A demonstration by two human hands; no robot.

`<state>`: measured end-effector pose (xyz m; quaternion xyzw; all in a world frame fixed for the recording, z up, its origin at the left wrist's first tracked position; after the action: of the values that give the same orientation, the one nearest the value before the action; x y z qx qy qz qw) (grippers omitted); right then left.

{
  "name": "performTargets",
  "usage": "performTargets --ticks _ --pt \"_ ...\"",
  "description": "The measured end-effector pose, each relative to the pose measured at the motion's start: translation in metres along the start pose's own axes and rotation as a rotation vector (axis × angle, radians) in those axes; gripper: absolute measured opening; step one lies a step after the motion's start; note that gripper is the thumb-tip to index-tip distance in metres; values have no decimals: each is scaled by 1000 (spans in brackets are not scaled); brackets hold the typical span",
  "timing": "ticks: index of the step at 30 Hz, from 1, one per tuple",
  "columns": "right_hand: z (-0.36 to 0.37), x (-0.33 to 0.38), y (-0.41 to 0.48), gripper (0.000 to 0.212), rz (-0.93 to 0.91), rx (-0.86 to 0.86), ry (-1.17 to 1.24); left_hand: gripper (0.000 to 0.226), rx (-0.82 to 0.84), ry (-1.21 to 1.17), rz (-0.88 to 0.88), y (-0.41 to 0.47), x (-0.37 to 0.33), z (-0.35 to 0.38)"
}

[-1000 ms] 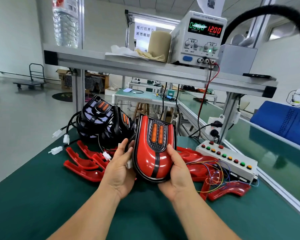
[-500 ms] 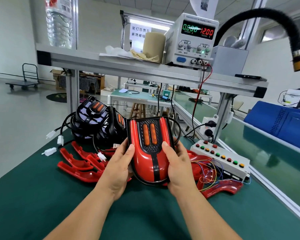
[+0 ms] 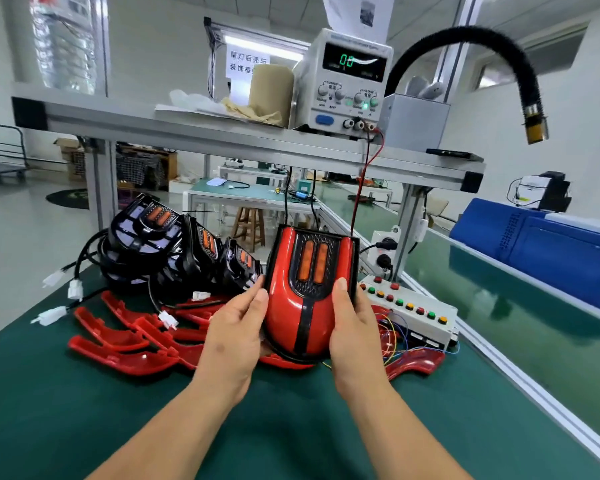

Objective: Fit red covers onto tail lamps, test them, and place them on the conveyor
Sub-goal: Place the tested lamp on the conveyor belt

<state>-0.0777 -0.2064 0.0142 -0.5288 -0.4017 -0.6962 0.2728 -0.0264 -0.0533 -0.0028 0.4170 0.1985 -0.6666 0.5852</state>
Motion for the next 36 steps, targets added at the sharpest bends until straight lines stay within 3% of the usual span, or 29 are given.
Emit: performTargets --ticks 3,6,13,16,20,24,28,36 --pt "-16 0 -3 23 -1 -104 -50 32 -49 37 39 0 4 5" --pt "-37 -6 -4 40 83 -195 -57 35 -15 42 26 -2 11 20" --pt "-109 13 -16 34 77 -486 -24 37 237 169 -92 -5 48 81" --pt "-141 20 -23 33 51 -569 -77 32 274 166 -97 -13 61 107" --pt "-196 29 -40 41 45 -698 -104 49 315 136 -166 -30 86 154" --pt "-255 42 -68 41 46 -821 -114 30 418 78 -268 -55 120 205" --pt "-307 57 -100 43 47 -933 -146 31 501 51 -371 -89 151 253" --pt "-364 66 -77 31 259 -942 -100 34 555 13 -478 -92 181 311"
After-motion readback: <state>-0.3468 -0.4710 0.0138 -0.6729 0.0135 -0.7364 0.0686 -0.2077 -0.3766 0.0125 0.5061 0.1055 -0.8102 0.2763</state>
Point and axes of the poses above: each hand's wrist, its own y-axis towards the middle knuckle, its own z-axis out of the palm, x = y × z, the point moved 9 cm from there along y, towards the middle knuckle, and after that the axes turned 12 degrees about -y, right-handed, at the moved point
